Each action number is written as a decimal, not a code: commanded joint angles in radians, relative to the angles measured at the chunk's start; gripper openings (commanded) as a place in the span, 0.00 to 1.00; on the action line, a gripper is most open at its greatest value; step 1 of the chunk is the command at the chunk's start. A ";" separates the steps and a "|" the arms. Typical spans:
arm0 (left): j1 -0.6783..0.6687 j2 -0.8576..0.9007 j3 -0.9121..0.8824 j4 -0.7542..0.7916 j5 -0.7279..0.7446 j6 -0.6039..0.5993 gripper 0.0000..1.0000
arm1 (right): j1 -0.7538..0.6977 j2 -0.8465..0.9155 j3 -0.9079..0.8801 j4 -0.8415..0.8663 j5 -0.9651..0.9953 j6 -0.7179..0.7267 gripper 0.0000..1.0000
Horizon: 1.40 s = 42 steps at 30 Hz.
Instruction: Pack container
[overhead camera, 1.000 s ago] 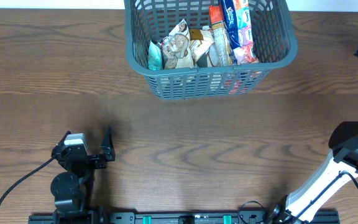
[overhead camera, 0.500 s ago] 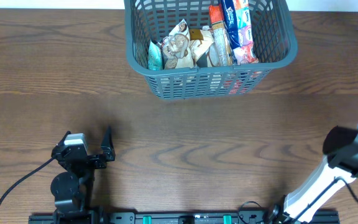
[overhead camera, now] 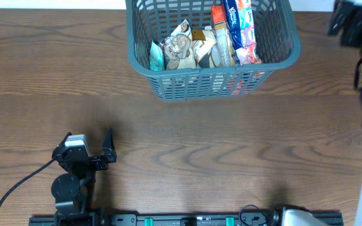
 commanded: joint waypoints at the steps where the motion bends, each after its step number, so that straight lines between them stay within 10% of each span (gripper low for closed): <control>1: 0.005 -0.006 -0.028 -0.003 -0.011 -0.013 0.99 | 0.053 -0.137 -0.167 0.070 0.000 -0.006 0.99; 24: 0.005 -0.006 -0.028 -0.003 -0.011 -0.013 0.99 | 0.173 -0.896 -1.169 0.592 -0.068 -0.006 0.99; 42: 0.005 -0.006 -0.028 -0.003 -0.011 -0.013 0.99 | 0.173 -1.175 -1.461 0.722 -0.071 -0.006 0.99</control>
